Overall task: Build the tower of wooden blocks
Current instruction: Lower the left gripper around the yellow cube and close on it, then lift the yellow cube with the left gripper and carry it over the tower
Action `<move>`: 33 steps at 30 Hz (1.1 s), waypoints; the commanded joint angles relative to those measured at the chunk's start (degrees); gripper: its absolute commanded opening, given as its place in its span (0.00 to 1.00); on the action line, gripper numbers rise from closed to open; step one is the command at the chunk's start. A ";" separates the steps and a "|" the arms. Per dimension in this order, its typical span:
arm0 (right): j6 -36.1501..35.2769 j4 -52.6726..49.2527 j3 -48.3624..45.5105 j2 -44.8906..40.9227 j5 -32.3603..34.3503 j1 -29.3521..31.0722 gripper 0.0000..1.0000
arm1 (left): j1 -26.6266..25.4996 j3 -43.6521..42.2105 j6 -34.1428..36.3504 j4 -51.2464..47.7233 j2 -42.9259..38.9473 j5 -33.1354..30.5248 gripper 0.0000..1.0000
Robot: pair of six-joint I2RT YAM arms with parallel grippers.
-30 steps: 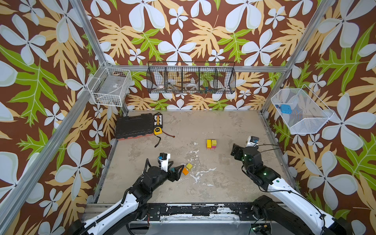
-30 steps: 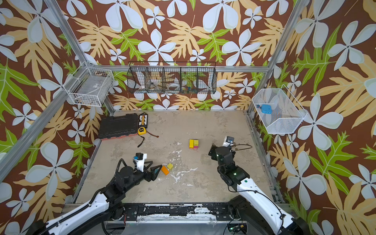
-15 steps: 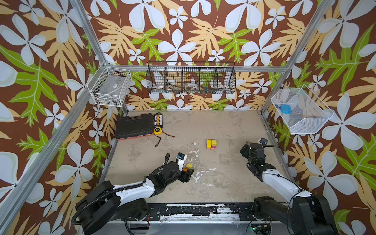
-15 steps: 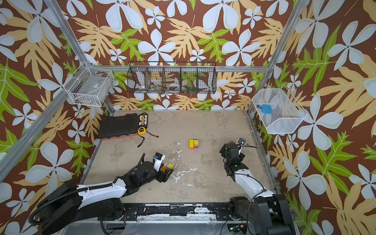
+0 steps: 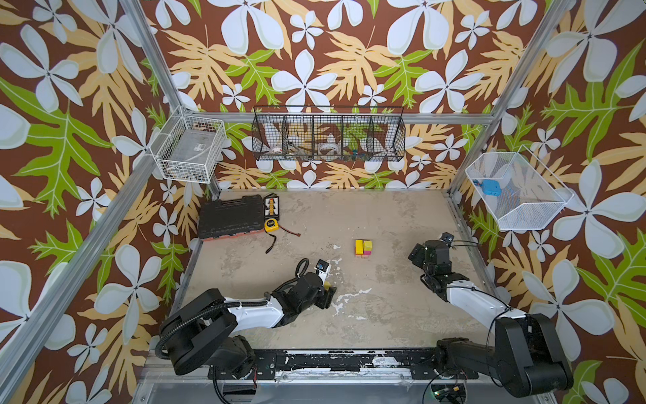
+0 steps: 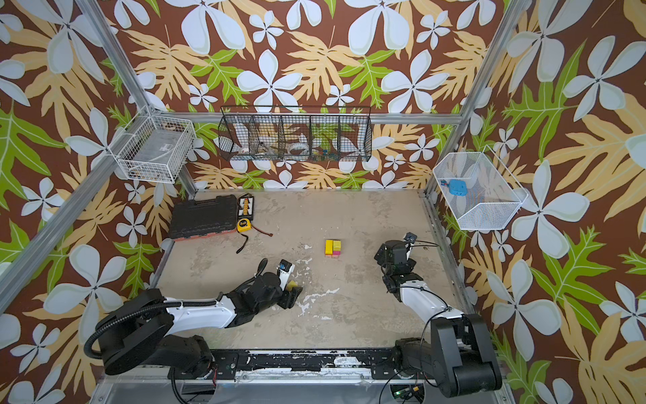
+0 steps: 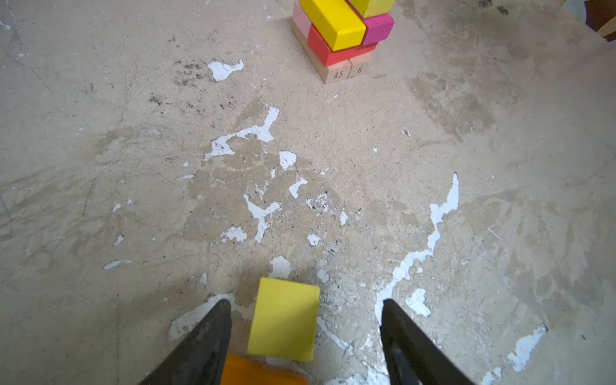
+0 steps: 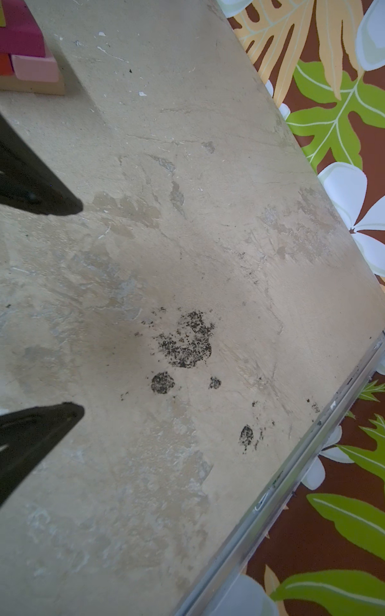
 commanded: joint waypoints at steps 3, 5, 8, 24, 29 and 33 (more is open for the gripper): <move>-0.09 -0.54 1.32 1.51 -0.15 -0.02 0.87 | -0.89 1.47 1.17 0.11 2.84 -1.97 0.69; -0.16 -0.81 1.74 2.09 -0.25 0.03 0.87 | -1.09 1.99 1.34 0.09 4.09 -2.12 0.67; -0.19 -1.00 2.16 2.57 -0.25 0.09 0.86 | -1.74 2.45 1.53 -0.17 5.21 -2.93 0.60; -0.25 -1.48 2.83 3.55 -0.33 0.04 0.85 | -2.23 2.28 1.62 -1.10 4.89 -4.96 0.34; -0.25 -1.53 2.91 3.74 -0.33 0.09 0.85 | -2.27 2.35 1.87 -1.10 4.80 -4.42 0.27; -0.25 -1.52 3.00 3.79 -0.28 0.04 0.85 | -2.28 2.50 2.52 -0.49 4.46 -4.14 0.20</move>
